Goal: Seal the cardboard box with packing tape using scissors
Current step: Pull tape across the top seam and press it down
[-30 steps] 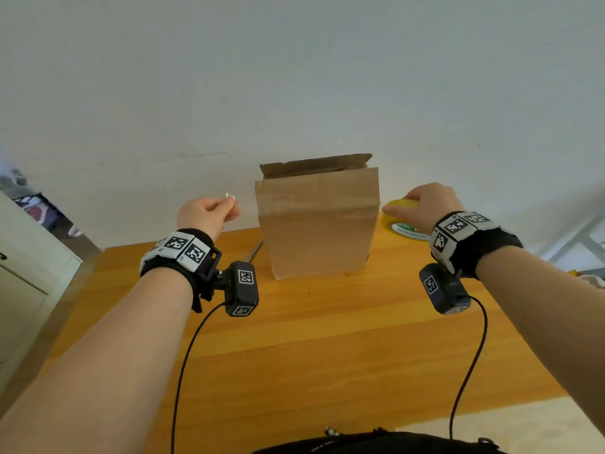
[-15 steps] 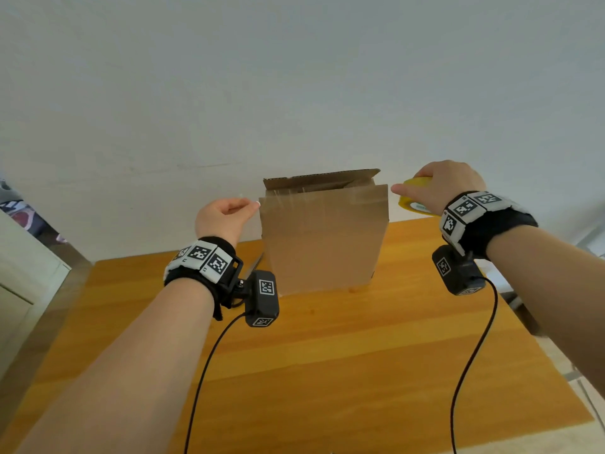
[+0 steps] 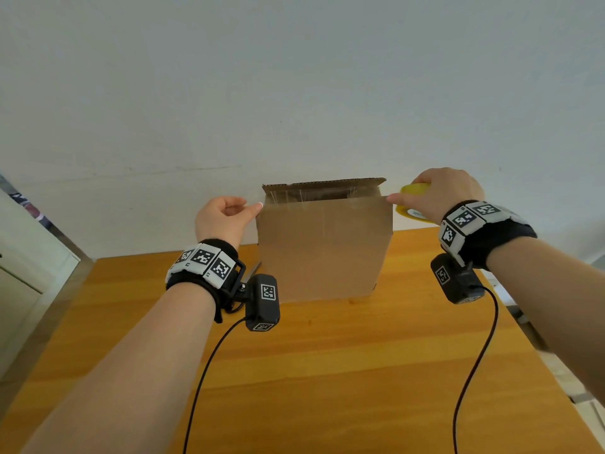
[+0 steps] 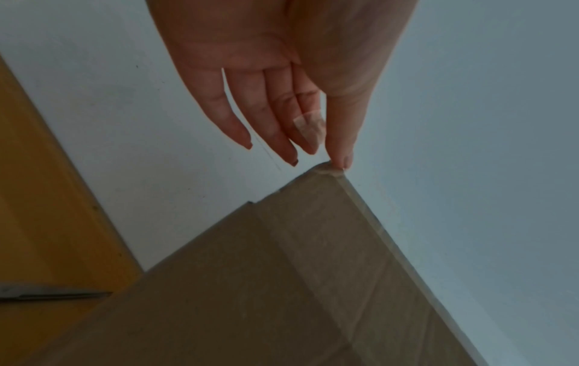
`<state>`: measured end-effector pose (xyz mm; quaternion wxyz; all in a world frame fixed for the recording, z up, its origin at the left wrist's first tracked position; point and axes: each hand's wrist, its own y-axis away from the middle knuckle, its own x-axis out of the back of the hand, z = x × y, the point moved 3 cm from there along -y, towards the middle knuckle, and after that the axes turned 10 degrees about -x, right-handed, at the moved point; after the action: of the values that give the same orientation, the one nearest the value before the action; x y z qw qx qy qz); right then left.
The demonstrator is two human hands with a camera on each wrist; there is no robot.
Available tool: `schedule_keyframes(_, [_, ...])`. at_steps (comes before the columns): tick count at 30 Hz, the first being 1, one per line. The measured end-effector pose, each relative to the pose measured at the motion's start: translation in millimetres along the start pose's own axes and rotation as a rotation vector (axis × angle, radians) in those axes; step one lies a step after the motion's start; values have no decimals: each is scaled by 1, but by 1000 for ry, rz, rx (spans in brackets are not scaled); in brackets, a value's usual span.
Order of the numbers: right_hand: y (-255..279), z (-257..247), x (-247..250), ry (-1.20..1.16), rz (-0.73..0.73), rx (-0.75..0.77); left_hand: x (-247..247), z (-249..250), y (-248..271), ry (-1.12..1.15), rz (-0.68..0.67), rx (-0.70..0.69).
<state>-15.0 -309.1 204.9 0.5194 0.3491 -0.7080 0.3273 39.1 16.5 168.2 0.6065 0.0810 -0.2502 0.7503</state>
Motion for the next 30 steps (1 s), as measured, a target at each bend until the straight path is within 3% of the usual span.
schedule_keyframes(30, [-15,-4,-20,67,-5,8,-12,-12,-12,-86,-21,-16])
